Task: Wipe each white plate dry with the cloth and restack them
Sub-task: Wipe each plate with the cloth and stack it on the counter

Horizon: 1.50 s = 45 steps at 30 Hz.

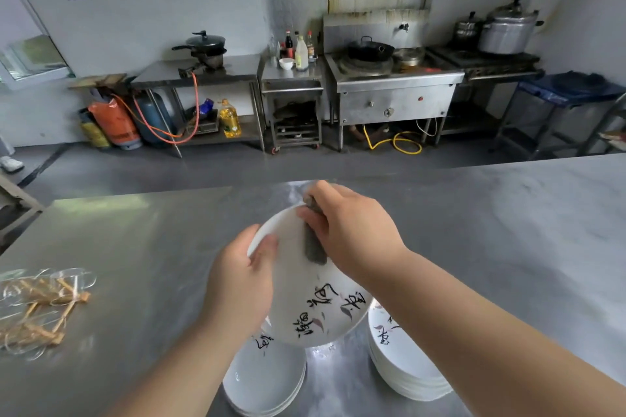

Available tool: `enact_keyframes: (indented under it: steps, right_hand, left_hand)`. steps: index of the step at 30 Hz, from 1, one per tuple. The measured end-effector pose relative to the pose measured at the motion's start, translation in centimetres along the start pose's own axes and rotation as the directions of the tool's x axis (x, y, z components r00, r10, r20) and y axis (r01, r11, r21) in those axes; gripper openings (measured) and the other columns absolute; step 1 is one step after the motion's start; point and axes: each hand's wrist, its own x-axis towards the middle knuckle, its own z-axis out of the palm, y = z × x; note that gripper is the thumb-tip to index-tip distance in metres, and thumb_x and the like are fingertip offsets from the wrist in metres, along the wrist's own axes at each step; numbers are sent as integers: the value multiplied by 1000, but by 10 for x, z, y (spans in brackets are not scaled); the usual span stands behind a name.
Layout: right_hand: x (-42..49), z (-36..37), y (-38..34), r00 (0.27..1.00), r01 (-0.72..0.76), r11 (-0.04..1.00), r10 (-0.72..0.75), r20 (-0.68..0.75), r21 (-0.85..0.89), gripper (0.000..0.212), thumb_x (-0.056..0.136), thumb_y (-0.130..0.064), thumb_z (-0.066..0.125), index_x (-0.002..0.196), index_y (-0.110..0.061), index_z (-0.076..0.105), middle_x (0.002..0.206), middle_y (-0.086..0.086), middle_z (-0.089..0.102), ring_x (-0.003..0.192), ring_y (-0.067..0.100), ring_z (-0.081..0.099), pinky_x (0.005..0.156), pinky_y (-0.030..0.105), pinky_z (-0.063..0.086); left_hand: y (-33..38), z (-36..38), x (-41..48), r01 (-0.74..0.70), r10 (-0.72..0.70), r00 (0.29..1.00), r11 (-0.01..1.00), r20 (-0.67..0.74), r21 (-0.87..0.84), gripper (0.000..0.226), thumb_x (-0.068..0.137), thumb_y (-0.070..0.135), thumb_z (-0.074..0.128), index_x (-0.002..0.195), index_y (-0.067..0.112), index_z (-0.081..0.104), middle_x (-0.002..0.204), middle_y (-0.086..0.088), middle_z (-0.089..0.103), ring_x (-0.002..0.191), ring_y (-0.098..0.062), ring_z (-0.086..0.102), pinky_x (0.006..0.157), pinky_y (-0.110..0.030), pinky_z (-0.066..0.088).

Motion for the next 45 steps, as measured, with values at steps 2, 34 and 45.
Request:
enact_keyframes:
  steps: [2, 34, 45]
  right_hand:
    - [0, 1, 8, 981, -185, 975, 191, -37, 124, 18, 104, -46, 51, 94, -31, 47, 80, -10, 60, 68, 19, 54, 56, 35, 41]
    - [-14, 11, -1, 872, -406, 793, 484, -65, 454, 10, 104, -41, 55, 110, -34, 52, 83, -16, 62, 71, 11, 59, 62, 30, 46]
    - [-1, -5, 35, 939, -335, 910, 345, 4, 243, 13, 101, -45, 58, 103, -32, 59, 81, -15, 67, 78, 12, 62, 67, 32, 50]
  left_hand:
    - [2, -3, 6, 45, -49, 991, 998, -126, -34, 44, 90, 62, 46, 108, 28, 69, 92, 6, 73, 90, -20, 68, 83, -49, 55]
    - [20, 4, 28, 183, -341, 907, 849, -248, -497, 45, 82, 66, 54, 90, 24, 69, 83, 6, 76, 86, -23, 72, 80, -48, 59]
    - [7, -1, 18, 350, -297, 931, 892, 212, -286, 36, 84, 65, 57, 100, 37, 75, 104, -2, 79, 107, -35, 73, 94, -56, 58]
